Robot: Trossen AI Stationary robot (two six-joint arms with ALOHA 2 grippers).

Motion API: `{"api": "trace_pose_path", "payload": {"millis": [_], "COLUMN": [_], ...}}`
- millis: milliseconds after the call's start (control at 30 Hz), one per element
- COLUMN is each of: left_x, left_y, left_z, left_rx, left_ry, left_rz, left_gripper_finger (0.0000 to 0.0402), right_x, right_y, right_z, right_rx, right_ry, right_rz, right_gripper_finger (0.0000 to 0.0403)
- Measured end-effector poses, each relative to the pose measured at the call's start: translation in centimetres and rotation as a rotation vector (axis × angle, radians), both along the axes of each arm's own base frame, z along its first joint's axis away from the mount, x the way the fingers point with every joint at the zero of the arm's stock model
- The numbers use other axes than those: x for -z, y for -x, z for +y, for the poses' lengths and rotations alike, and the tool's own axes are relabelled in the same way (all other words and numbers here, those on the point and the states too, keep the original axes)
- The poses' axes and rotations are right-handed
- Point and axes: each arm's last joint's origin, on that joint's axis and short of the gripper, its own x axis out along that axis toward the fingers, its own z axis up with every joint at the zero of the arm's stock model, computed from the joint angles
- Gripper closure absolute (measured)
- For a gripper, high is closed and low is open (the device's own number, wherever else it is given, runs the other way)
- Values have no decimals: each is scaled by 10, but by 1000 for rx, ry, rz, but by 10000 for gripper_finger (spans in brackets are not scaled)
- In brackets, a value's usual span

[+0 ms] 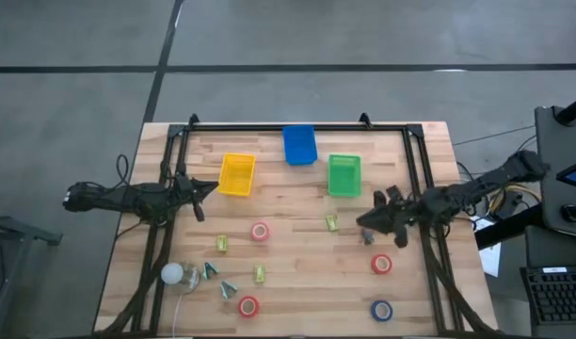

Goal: Pick and place Stapler, Stapler remover, tape
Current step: Put the top red tape into the green basket

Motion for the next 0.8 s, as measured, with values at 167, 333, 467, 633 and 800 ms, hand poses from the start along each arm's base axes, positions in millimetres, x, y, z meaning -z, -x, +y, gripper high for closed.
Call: {"api": "trace_pose_path", "payload": {"millis": [167,333,467,633,800], "left_x": [0,0,0,0,0], "left_y": [0,0,0,0,0], "left_z": [0,0,0,0,0], "left_rx": [0,0,0,0,0], "left_ry": [0,0,0,0,0], "left_rz": [0,0,0,-1,0], "left_gripper_finger": [381,381,381,381,381], "right_x": [-2,-3,-1,5,12], "right_y": [-17,-28,-29,-30,-39], "right_z": [34,70,99,123,144], "right_rx": [-17,14,49,180,217], "right_ry": [-36,-34,27,123,193], "right_rz": [368,639,821,1046,1168], "right_gripper_finger": [260,217,208,214,224]}}
